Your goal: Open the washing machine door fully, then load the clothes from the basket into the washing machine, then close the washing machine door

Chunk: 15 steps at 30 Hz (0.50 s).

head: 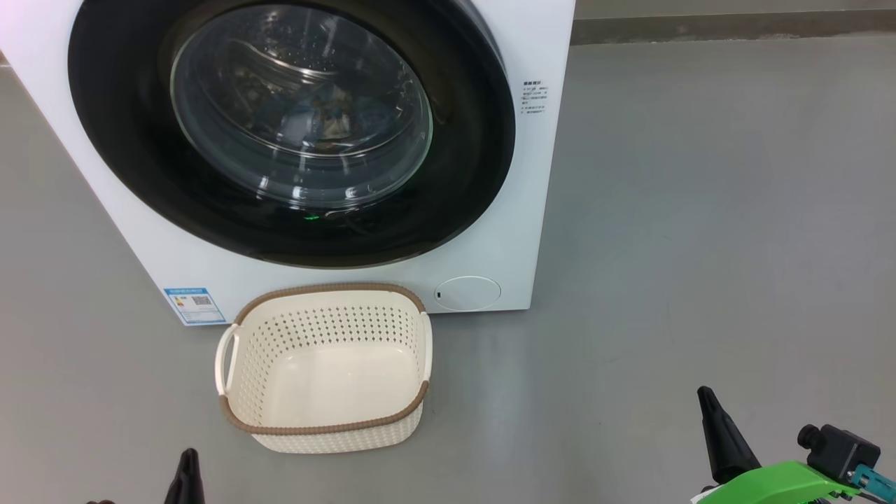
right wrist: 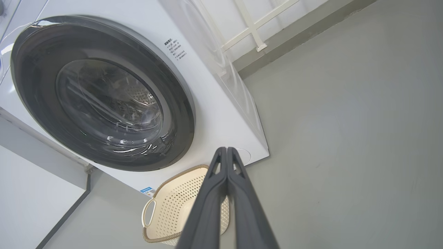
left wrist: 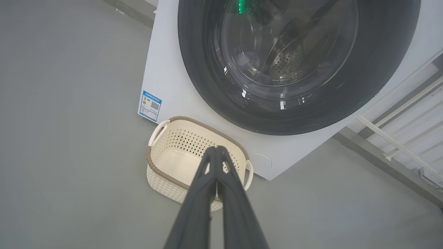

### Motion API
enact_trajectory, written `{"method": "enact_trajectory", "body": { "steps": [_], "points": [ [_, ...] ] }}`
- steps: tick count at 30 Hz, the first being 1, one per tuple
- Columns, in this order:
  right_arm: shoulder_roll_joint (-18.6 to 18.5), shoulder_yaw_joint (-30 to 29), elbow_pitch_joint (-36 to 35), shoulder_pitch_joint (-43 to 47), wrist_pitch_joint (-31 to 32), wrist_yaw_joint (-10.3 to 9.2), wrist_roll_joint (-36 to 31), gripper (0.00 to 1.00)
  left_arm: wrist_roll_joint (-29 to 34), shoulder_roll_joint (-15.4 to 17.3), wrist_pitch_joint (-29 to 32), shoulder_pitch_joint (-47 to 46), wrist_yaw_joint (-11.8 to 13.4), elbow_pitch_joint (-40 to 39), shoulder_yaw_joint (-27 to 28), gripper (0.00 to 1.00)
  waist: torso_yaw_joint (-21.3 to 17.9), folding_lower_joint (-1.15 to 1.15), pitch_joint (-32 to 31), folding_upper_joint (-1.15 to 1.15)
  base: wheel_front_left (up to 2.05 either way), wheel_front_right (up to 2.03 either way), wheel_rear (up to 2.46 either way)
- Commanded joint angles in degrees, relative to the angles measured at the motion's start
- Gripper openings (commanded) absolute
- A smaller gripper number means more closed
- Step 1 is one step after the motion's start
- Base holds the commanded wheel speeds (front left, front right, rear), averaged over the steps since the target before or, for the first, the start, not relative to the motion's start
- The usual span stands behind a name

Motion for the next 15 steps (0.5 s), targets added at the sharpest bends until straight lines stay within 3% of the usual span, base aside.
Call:
{"method": "enact_trajectory", "body": {
  "steps": [1, 15],
  "points": [
    [-0.2, 0.04, -1.65, -2.15, 0.27, -0.12, 2.02, 0.0, -1.8, 0.88, 0.22, -2.82, -0.34, -0.98, 1.06, 0.0, -0.01, -0.01, 0.01, 0.0, 0.0, 0.0, 0.0],
    [-0.21, -0.54, -1.87, -2.62, 2.47, -0.16, 10.45, 0.0, -10.54, 0.98, 2.4, -4.23, -0.88, -0.27, 1.54, 0.0, -0.1, -0.01, 0.1, 0.0, 0.0, 0.0, 0.0]
  ]
}}
